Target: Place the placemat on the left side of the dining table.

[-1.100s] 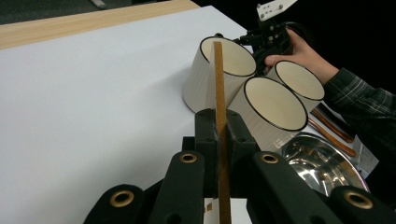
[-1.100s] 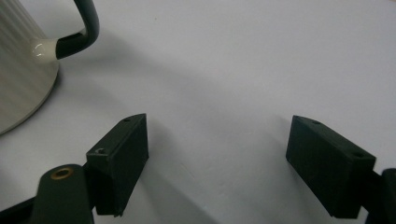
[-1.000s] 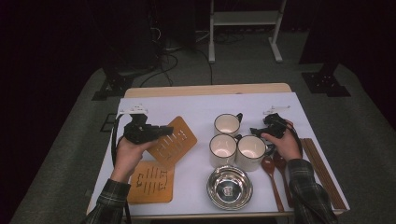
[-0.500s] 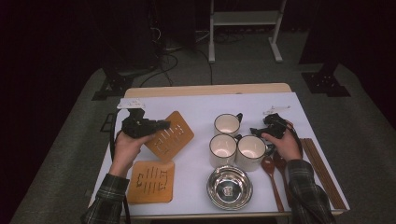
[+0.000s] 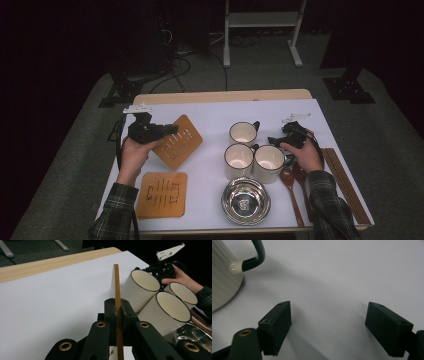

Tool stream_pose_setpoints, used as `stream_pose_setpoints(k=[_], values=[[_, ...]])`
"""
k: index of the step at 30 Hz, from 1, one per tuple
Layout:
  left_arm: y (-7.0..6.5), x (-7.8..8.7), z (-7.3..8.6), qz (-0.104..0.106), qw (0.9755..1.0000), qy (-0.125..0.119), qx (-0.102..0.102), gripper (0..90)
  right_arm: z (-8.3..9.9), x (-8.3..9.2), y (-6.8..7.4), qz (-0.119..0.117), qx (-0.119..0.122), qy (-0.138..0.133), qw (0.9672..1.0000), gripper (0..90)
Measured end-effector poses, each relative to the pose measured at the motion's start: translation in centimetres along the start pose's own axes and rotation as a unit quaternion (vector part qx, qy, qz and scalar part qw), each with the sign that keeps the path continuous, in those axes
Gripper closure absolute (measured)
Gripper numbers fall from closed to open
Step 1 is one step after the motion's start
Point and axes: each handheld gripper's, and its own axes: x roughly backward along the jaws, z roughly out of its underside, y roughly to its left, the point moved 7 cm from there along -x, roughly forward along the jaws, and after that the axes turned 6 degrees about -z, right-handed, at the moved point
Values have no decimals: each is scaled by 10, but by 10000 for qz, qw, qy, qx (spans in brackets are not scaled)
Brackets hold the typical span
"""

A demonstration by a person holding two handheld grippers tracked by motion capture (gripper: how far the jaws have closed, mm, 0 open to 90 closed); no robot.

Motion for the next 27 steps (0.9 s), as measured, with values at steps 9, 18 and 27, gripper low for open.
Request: stream_pose_setpoints(k=[9, 18, 27], values=[[16, -3, 2, -46, 10000, -49, 67, 864, 0, 0, 0, -7, 3, 3, 10000, 193], [28, -5, -1, -119, 9997, -120, 152, 863, 0, 0, 0, -9, 1, 1, 10000, 193], [43, -9, 1, -182, 9996, -96, 193, 864, 0, 0, 0, -9, 1, 2, 10000, 193]])
